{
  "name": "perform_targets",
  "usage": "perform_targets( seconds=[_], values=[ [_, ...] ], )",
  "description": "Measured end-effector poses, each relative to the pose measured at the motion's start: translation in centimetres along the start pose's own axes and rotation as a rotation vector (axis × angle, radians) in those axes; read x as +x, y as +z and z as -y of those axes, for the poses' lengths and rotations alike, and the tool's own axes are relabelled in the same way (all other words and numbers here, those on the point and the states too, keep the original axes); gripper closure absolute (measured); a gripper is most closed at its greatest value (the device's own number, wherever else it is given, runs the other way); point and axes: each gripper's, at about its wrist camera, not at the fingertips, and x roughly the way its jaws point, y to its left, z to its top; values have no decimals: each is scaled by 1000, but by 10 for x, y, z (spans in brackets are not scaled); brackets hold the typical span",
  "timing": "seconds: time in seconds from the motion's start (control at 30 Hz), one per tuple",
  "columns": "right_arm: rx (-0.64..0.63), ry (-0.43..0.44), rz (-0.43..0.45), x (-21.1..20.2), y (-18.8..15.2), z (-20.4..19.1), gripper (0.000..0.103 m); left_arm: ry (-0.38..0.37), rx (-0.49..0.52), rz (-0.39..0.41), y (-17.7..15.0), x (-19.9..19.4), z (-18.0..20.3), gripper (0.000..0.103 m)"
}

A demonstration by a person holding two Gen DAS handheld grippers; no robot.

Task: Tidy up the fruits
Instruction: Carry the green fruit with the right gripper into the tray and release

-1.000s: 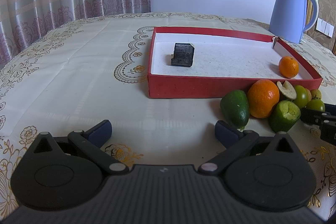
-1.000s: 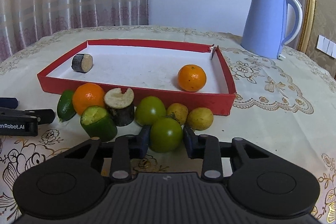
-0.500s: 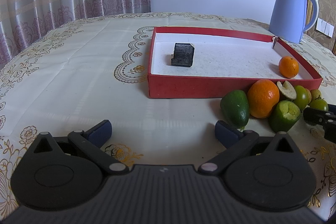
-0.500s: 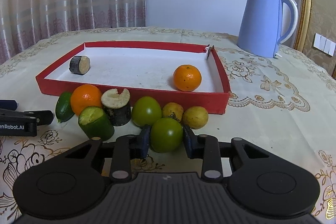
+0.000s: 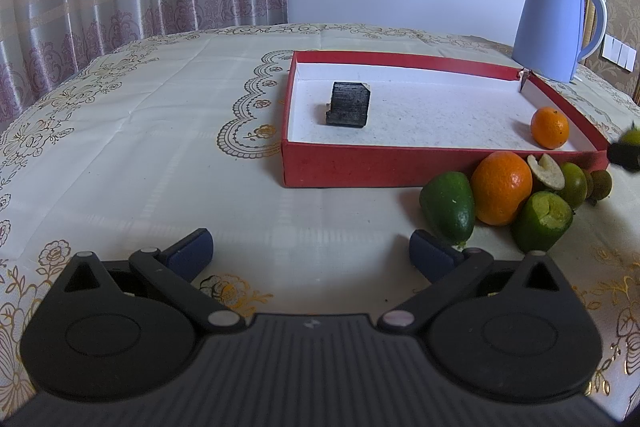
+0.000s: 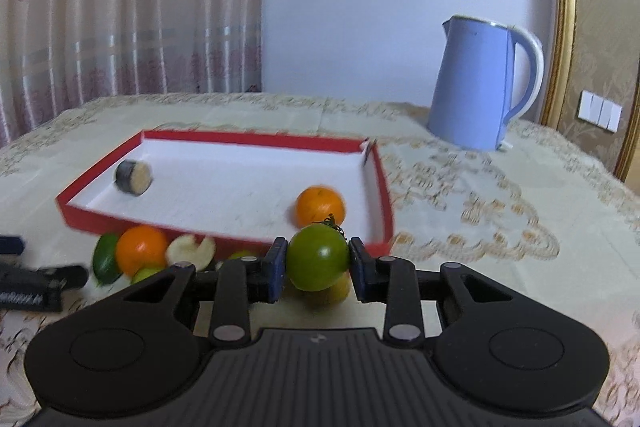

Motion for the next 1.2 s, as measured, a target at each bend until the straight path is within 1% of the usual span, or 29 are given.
perform_targets(
  seconds=[0.17, 0.33, 0.5, 0.7, 0.9, 1.0, 1.2],
  values=[
    [-17, -30, 24, 19, 21, 4, 71, 0, 0, 0, 0, 0, 0, 0],
    [-30, -13, 19, 44, 42, 0, 71, 0, 0, 0, 0, 0, 0, 0],
    [-74, -28, -30, 85, 58, -12, 71, 0, 0, 0, 0, 0, 0, 0],
    [-100, -48, -116, 126, 57, -21, 71, 0, 0, 0, 0, 0, 0, 0],
    [-117, -37, -166, 140, 54, -27, 71, 0, 0, 0, 0, 0, 0, 0],
    [-147, -73, -165, 143, 52, -31, 71, 0, 0, 0, 0, 0, 0, 0],
    [-173, -89, -168, 147, 53, -33, 71, 0, 0, 0, 0, 0, 0, 0]
  ],
)
